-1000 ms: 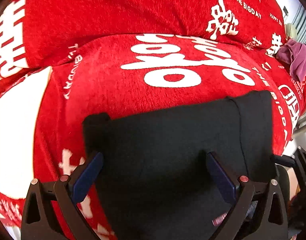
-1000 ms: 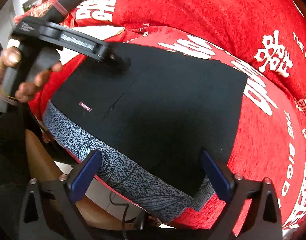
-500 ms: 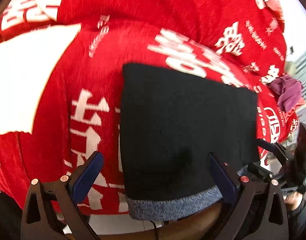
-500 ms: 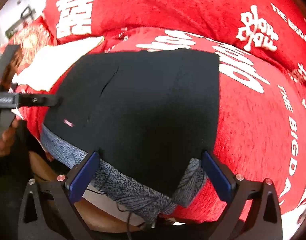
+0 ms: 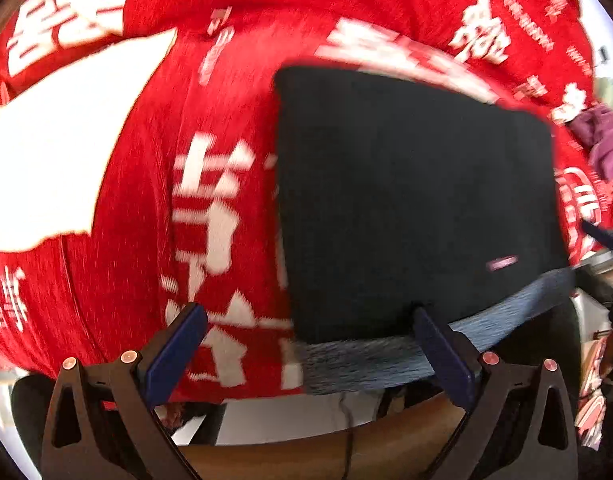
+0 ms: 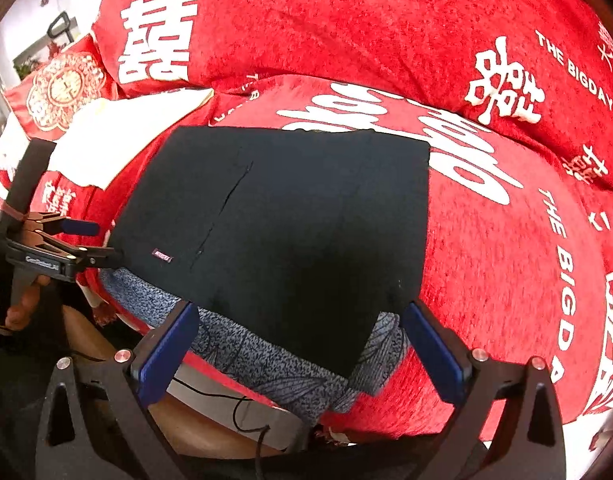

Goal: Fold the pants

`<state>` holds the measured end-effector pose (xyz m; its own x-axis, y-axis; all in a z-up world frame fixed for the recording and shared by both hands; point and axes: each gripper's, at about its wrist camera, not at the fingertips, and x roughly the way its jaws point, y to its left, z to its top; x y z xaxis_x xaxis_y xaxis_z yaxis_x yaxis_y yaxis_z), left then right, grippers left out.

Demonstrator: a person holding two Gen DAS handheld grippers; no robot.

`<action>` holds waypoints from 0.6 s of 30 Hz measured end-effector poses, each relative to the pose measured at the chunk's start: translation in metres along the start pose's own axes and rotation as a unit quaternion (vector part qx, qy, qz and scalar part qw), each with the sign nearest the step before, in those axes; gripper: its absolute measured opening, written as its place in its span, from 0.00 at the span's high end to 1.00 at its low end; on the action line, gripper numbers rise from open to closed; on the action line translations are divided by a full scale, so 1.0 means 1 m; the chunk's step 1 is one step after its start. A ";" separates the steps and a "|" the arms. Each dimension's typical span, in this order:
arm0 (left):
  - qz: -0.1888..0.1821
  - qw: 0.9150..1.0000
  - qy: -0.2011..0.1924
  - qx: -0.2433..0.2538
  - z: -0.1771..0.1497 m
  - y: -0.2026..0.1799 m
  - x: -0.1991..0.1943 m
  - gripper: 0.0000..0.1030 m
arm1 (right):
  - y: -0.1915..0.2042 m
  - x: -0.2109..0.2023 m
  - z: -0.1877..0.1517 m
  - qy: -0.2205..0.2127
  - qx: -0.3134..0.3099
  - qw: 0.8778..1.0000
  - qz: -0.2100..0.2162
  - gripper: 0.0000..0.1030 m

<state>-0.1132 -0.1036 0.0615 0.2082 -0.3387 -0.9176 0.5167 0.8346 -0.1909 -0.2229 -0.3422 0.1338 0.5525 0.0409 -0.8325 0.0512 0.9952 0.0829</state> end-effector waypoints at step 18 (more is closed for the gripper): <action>-0.001 1.000 0.009 0.002 0.038 -0.036 0.024 0.00 | -0.018 0.001 -0.003 0.008 0.043 0.999 -0.009 0.01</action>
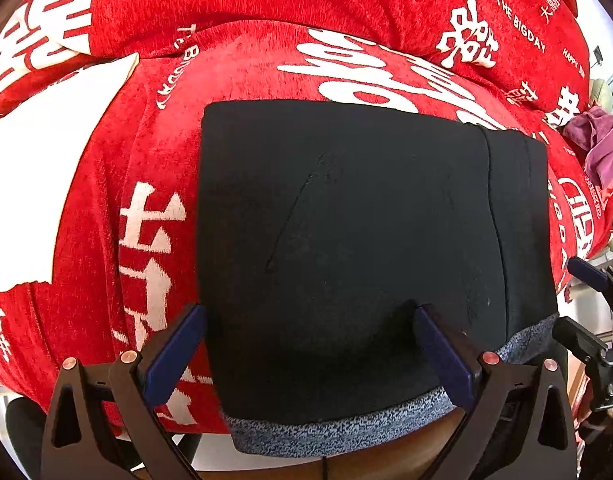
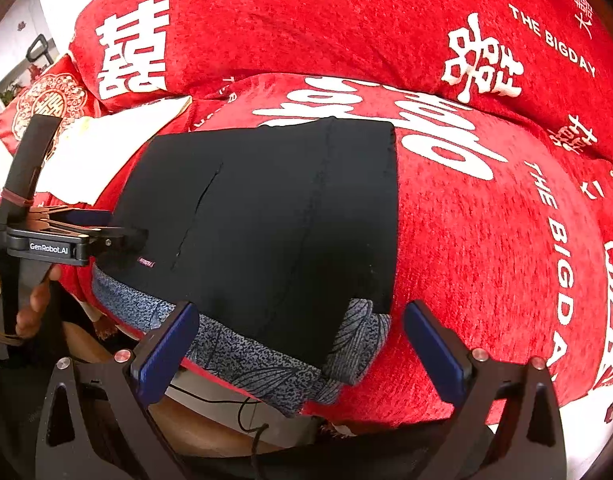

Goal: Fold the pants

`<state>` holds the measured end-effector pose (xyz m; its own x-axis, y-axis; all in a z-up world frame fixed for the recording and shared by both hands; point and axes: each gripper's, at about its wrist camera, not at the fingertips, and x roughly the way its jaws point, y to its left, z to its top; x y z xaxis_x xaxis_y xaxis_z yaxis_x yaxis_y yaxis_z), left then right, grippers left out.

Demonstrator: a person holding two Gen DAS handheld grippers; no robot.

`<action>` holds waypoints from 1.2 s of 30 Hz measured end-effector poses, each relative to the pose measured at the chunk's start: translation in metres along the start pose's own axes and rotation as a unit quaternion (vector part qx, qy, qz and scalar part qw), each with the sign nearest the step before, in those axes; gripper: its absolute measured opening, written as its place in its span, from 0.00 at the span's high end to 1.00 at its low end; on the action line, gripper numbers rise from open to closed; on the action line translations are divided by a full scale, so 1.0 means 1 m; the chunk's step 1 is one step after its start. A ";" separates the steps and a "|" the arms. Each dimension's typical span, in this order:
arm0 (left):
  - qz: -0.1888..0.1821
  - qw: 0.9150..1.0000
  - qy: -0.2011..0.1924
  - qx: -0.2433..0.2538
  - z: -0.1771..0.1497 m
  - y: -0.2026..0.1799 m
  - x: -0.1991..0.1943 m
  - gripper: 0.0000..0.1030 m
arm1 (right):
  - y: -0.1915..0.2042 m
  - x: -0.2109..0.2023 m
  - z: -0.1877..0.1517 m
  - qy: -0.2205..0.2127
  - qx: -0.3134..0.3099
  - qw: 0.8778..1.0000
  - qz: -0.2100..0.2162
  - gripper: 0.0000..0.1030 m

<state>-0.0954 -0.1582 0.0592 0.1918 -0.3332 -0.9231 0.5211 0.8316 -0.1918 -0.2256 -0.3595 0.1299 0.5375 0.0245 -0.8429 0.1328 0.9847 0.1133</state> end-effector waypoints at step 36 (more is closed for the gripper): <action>-0.136 0.991 -0.001 -0.016 0.004 0.033 0.020 0.00 | -0.043 0.081 0.009 0.026 0.118 0.978 0.168 0.00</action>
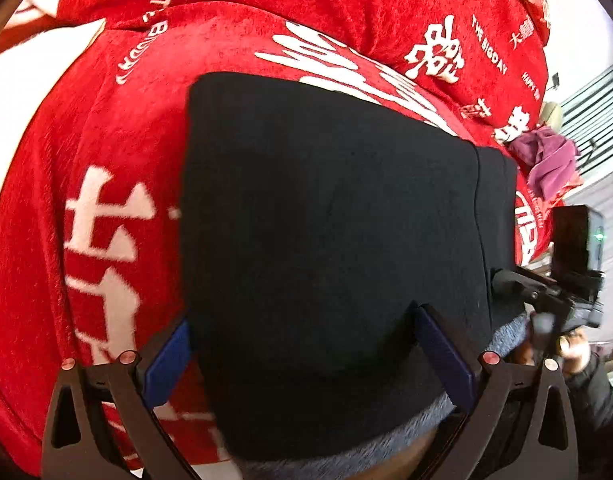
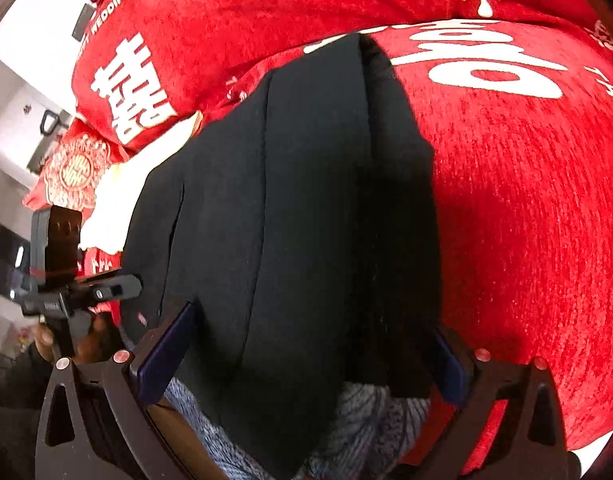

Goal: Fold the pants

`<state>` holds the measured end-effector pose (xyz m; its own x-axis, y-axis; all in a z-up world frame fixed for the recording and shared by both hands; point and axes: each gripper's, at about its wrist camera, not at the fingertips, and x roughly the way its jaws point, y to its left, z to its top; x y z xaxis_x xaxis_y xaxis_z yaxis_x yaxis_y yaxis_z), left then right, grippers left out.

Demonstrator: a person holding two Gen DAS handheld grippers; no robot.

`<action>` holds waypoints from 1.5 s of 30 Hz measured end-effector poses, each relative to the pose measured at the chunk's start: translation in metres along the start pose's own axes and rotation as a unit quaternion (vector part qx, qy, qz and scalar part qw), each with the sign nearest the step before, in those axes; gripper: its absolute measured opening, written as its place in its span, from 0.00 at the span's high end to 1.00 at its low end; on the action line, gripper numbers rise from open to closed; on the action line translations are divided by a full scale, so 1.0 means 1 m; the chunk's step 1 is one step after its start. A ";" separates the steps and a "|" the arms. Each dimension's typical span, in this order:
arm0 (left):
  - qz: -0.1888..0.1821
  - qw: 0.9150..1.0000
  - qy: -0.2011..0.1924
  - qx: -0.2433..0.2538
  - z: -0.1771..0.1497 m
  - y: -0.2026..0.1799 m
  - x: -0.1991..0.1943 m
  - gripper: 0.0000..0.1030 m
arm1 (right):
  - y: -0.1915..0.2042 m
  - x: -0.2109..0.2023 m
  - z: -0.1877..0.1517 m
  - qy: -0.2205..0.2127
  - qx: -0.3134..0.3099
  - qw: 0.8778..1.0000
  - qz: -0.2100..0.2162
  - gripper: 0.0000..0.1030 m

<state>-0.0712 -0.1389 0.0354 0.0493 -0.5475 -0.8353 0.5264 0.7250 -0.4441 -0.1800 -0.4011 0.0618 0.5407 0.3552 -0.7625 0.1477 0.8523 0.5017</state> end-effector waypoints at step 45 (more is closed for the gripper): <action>-0.020 0.999 -0.035 0.022 0.144 -0.091 0.017 0.18 | 0.007 -0.043 0.098 -0.082 -0.124 0.988 -0.041 0.13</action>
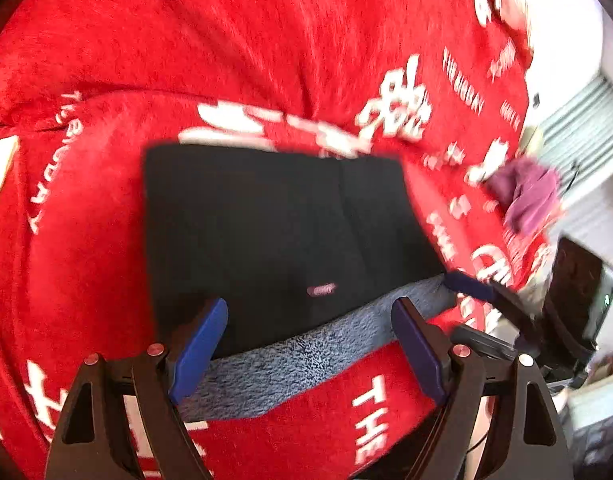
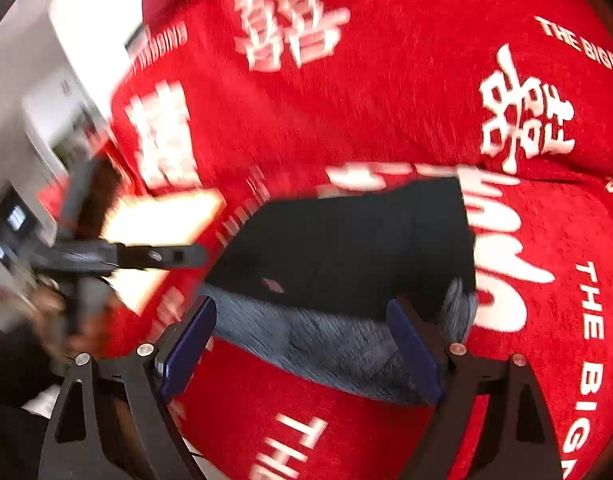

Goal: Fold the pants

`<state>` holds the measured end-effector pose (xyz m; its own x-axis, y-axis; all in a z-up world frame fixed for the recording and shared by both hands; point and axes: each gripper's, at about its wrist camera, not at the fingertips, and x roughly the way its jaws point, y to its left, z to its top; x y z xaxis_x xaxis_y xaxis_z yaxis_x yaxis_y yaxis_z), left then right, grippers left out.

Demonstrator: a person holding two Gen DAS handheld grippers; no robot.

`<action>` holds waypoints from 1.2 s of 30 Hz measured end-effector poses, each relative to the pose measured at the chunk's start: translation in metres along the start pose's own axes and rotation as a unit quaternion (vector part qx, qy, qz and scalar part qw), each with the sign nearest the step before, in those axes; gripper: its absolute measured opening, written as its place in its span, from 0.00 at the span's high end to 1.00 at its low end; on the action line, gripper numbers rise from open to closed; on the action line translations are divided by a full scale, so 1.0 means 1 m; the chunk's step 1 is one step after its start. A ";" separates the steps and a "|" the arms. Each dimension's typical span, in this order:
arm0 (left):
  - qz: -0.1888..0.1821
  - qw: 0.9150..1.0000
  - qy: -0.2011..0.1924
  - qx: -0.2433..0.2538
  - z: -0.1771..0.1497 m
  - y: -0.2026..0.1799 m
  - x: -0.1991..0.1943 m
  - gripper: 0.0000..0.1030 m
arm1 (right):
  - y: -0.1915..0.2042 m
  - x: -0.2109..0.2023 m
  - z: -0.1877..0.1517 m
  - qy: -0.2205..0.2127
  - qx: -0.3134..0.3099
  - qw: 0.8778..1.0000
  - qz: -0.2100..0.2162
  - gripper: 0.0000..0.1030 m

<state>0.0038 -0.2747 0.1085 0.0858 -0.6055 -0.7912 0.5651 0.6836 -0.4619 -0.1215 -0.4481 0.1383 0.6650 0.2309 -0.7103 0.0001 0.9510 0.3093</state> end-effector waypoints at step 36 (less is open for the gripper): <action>0.041 0.997 0.041 -0.054 0.102 0.050 0.062 0.17 | -0.082 0.128 0.096 0.127 0.007 0.991 -0.047 0.10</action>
<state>0.1211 -0.3200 0.0773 0.0586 -0.5139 -0.8558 0.4663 0.7722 -0.4317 0.0355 -0.5163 0.0823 0.4528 0.1875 -0.8717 0.0647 0.9682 0.2419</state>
